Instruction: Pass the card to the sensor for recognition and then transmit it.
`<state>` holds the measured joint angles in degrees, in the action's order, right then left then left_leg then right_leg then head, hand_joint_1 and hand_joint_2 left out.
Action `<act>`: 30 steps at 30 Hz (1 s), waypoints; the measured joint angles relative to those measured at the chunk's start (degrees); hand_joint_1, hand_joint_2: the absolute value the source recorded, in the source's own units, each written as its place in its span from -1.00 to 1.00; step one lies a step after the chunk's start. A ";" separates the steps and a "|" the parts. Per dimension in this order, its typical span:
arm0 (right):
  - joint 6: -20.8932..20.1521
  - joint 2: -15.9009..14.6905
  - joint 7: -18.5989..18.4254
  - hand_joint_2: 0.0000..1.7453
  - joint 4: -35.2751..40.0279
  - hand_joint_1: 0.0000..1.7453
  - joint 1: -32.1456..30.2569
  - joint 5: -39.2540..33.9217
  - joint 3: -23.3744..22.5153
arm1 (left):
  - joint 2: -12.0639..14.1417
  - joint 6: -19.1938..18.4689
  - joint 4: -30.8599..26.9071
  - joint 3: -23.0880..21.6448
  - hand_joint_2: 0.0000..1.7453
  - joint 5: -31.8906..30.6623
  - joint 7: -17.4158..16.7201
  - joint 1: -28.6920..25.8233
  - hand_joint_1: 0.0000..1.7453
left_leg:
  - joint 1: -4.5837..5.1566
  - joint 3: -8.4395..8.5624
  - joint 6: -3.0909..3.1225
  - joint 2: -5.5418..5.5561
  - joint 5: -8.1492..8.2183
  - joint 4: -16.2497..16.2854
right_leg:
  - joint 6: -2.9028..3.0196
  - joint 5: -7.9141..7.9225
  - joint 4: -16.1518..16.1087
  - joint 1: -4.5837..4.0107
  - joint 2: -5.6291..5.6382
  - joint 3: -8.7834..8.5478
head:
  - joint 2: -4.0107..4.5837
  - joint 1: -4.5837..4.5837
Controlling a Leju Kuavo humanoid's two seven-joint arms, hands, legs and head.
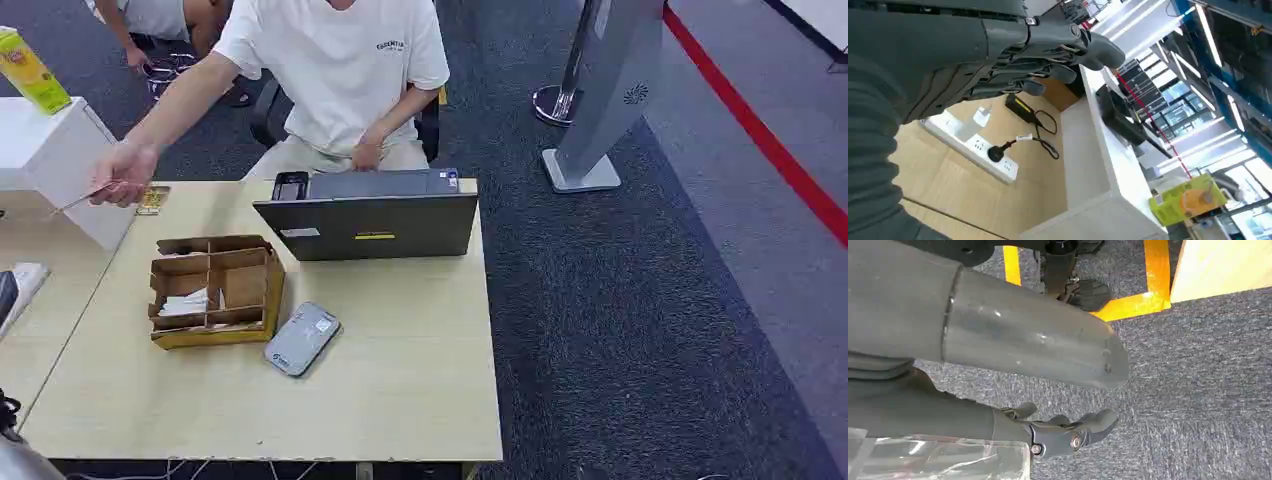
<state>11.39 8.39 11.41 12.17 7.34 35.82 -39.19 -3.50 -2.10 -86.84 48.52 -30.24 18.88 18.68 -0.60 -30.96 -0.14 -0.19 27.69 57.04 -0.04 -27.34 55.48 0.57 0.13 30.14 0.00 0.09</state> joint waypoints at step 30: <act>-1.88 0.74 -2.38 -1.00 -0.37 -1.00 1.73 5.20 -0.15 | 14.62 12.81 13.22 -34.03 1.00 -46.55 -24.48 8.99 1.00 | -0.02 -0.13 -0.06 -0.03 -0.12 0.47 | 0.07 0.08 0.52 -0.02 0.05 0.54 | 0.00 0.00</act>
<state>9.51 9.14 9.03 11.80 9.07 41.03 -39.34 11.13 10.71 -73.61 14.49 -76.79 -5.60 27.67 -0.62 -31.09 -0.20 -0.23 27.57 57.51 0.03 -27.27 56.00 0.54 0.18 30.68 0.00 0.09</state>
